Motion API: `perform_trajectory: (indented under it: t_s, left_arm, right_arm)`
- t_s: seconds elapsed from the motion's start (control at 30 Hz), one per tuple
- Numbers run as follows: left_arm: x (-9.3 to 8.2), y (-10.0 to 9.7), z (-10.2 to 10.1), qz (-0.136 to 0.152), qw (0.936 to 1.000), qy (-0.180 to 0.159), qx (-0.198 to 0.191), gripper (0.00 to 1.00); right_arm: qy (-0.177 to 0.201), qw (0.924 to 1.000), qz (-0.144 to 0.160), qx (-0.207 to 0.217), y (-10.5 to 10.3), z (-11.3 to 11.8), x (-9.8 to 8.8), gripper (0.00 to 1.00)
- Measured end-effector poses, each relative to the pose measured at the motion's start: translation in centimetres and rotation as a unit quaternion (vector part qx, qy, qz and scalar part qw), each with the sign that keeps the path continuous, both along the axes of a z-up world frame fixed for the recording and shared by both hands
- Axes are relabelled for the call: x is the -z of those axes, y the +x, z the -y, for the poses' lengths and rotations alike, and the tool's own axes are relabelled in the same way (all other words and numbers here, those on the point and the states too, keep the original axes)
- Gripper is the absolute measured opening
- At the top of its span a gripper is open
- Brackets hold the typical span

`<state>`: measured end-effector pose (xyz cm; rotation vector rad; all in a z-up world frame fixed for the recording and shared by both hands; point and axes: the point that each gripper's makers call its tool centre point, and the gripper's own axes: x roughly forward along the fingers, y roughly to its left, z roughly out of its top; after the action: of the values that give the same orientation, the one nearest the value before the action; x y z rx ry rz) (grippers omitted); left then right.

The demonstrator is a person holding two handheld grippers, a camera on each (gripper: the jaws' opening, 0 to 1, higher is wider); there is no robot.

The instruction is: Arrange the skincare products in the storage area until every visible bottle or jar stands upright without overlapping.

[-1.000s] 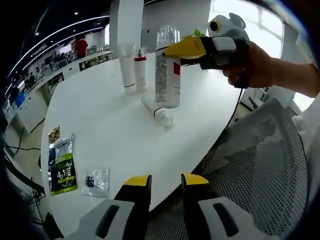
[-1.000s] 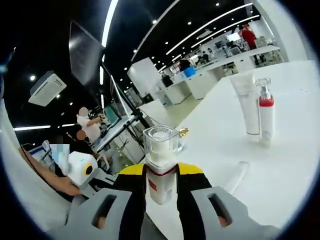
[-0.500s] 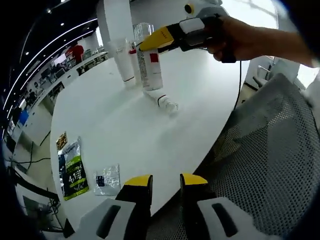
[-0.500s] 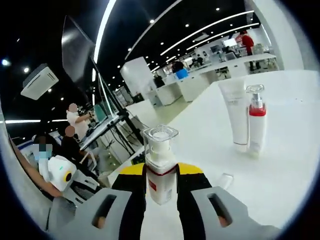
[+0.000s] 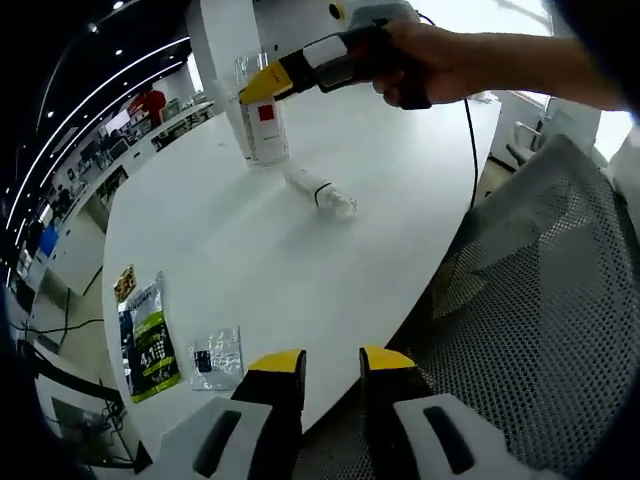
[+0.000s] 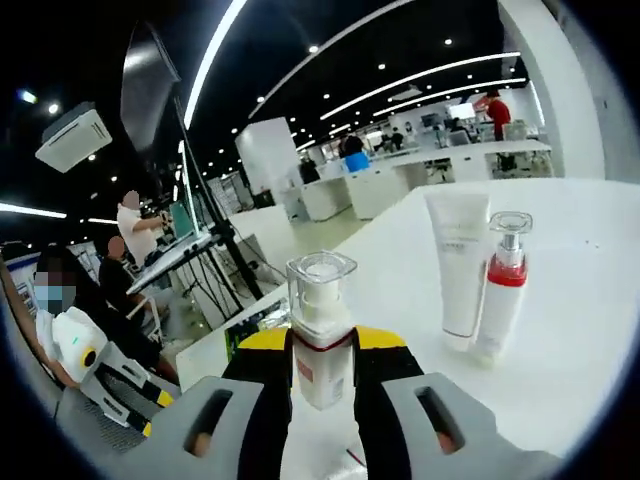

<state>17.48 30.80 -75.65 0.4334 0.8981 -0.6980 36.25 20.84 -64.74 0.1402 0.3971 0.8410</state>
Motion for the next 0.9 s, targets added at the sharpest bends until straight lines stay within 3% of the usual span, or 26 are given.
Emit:
perform_trajectory:
  t_s: [0.53, 0.9]
  left_arm:
    - [0.1, -0.1, 0.6, -0.001, 0.9999, -0.002, 0.015, 0.22]
    - [0.4, -0.4, 0.7, -0.012, 0.9998, -0.005, 0.017, 0.22]
  right_arm:
    - [-0.054, 0.9959, 0.064, 0.034, 5.9, 2.9, 1.5, 0.20]
    - [-0.096, 0.9914, 0.086, 0.022, 7.4, 2.4, 4.2, 0.20]
